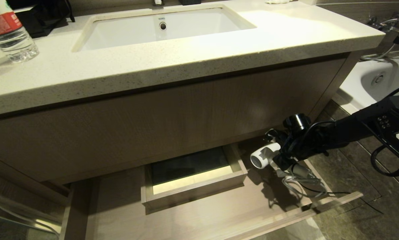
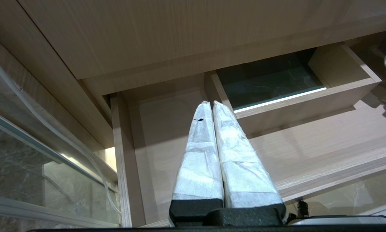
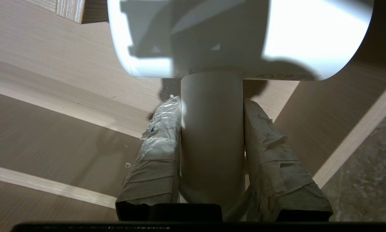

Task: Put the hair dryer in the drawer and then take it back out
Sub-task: Put it into the drawer

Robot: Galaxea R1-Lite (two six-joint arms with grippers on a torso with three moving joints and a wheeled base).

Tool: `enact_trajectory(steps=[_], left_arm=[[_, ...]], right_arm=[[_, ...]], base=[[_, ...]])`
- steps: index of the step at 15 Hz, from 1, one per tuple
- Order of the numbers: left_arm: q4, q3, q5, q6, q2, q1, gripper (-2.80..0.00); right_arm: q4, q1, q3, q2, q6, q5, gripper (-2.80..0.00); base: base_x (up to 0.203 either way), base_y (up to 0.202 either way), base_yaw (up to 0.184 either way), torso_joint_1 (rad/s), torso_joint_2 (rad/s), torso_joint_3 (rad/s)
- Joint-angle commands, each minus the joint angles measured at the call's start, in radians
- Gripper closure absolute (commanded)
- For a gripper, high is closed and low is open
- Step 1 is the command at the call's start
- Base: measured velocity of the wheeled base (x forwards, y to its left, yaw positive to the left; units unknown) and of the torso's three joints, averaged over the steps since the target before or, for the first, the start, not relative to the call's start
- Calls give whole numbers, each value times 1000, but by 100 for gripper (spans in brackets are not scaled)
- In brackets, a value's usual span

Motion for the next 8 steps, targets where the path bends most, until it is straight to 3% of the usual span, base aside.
enact_trajectory(steps=[1, 8], left_arm=[[1, 0, 0, 0, 0, 0, 0], [0, 0, 0, 0, 0, 0, 0]], right_arm=[[-2, -1, -2, 10, -2, 0, 0], [-107, -1, 39, 17, 3, 0, 0]], base=[[0, 0, 0, 0, 0, 0], [0, 0, 0, 0, 0, 0]])
